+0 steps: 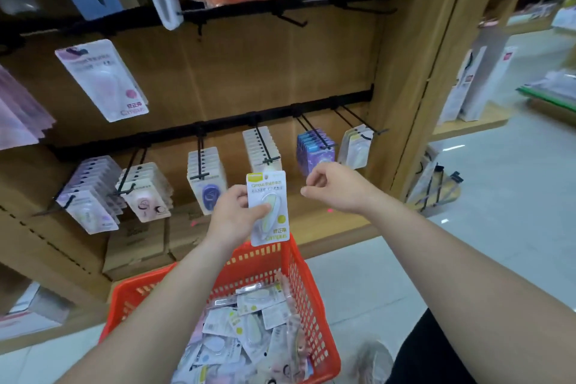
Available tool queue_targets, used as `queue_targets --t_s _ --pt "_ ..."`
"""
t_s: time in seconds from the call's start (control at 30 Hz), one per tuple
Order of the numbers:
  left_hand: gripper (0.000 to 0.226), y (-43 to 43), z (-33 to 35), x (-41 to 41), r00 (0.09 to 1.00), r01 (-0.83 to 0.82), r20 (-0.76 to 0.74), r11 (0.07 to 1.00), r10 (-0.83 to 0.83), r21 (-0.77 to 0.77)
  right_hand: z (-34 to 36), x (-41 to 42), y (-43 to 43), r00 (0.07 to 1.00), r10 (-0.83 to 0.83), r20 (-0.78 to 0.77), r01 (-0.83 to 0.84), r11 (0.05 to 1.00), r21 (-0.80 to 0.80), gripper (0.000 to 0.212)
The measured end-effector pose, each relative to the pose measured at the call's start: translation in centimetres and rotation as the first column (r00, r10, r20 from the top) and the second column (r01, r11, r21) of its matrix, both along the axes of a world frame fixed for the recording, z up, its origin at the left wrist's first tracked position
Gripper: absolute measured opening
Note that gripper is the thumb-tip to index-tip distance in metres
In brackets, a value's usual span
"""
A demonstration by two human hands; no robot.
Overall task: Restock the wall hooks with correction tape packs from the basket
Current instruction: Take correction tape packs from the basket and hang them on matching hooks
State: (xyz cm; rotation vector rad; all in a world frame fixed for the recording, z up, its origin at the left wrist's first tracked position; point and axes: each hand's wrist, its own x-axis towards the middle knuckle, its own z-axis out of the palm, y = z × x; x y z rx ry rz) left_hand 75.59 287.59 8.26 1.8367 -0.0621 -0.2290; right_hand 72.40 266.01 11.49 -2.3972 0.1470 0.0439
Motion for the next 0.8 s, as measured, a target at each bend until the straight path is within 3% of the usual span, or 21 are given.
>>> queue_targets --t_s 0.2,0.33,0.57,0.8 --pt "0.030 -10.8 -2.5 2.2 0.984 0.168 0.037 0.980 -0.173 0.105 -3.4 -3.5 -8.6 0.983 -0.059 -0.174 0.049 0.997 -0.062 0.023" --pt "0.028 -18.0 -3.3 4.2 0.965 0.219 0.102 0.959 -0.240 0.182 -5.0 -4.9 -12.4 0.972 -0.110 -0.206 0.101 0.993 -0.054 0.020" --pt "0.024 -25.8 -4.7 8.2 0.976 0.149 0.121 0.963 -0.179 0.225 -6.9 -5.5 -14.4 0.964 -0.106 -0.243 0.114 0.993 0.019 0.038" --pt "0.027 -27.0 -6.0 10.8 0.975 0.134 0.141 0.962 -0.171 0.240 -7.9 -4.9 -15.5 0.954 -0.117 -0.277 0.145 0.986 0.084 0.022"
